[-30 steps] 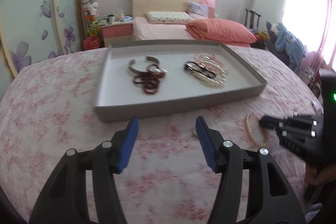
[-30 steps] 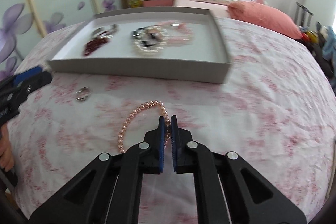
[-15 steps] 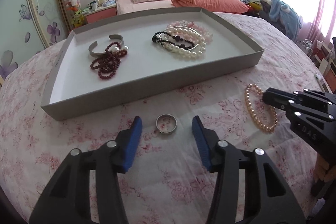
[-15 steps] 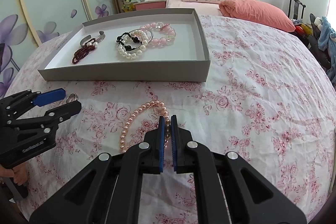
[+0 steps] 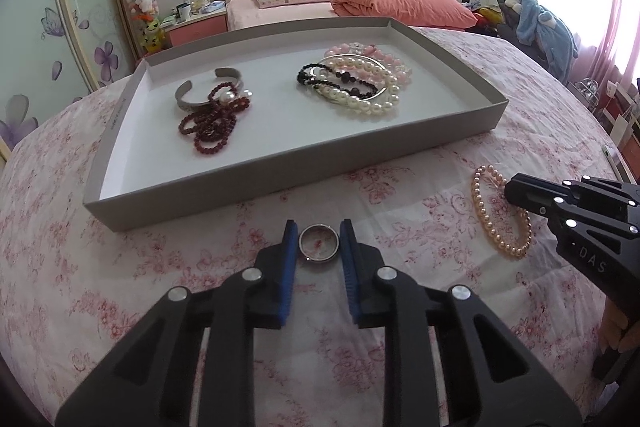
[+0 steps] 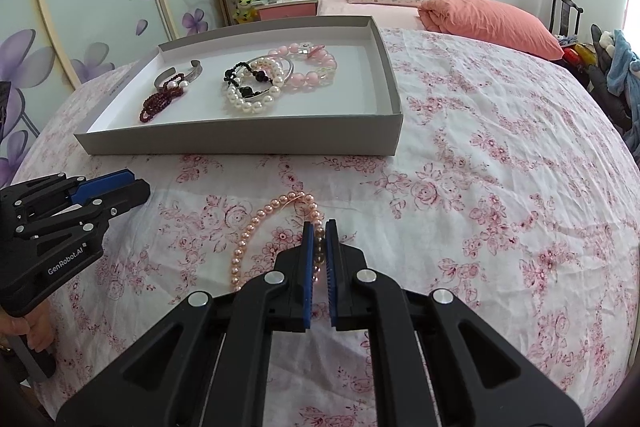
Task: Organize jewelry
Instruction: 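Carry the ring and pink bracelet into the tray and open both grippers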
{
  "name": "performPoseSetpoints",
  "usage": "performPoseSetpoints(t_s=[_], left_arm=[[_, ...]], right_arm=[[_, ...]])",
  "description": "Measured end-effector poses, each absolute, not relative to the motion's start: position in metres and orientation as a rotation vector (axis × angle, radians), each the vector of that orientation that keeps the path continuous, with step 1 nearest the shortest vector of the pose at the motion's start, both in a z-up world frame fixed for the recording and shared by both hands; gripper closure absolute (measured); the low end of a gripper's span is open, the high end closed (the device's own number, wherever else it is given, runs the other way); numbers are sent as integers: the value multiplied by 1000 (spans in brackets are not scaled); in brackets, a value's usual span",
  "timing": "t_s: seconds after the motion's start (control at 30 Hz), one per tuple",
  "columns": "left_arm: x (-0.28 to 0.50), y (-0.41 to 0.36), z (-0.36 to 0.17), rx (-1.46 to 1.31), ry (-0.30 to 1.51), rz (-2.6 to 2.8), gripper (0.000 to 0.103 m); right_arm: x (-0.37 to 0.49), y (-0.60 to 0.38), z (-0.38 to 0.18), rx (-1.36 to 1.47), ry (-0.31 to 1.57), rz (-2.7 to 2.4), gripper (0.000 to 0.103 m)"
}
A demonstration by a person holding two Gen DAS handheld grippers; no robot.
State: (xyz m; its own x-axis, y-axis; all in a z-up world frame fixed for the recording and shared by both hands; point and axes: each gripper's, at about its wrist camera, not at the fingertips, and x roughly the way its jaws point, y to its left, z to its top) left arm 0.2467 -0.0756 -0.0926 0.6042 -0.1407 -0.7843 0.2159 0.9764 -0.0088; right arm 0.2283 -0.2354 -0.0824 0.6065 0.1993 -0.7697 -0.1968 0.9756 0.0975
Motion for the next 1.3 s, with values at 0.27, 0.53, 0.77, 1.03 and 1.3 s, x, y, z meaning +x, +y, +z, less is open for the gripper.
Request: performPoseSetpoints(t_s=[0.27,0.53,0.77,1.03,1.3], left_arm=[[234,-43,-80,30,860,-143,81],[216,-11,-56,-72,761,-81,81],[205,-3,-47,-94,699,-56,81],[194,-3,-38,-86,626,-38,81],[185,-7,-24,-76,563,-35,81]], right_arm=[[221,-230,-71,39,837,271,96],[209,-216,-49,68,762,345,96],[202,-209,-38,94,723,388,96],[197,-204,-26,113,669,401,96],[193,-195,-5,95,575,403,96]])
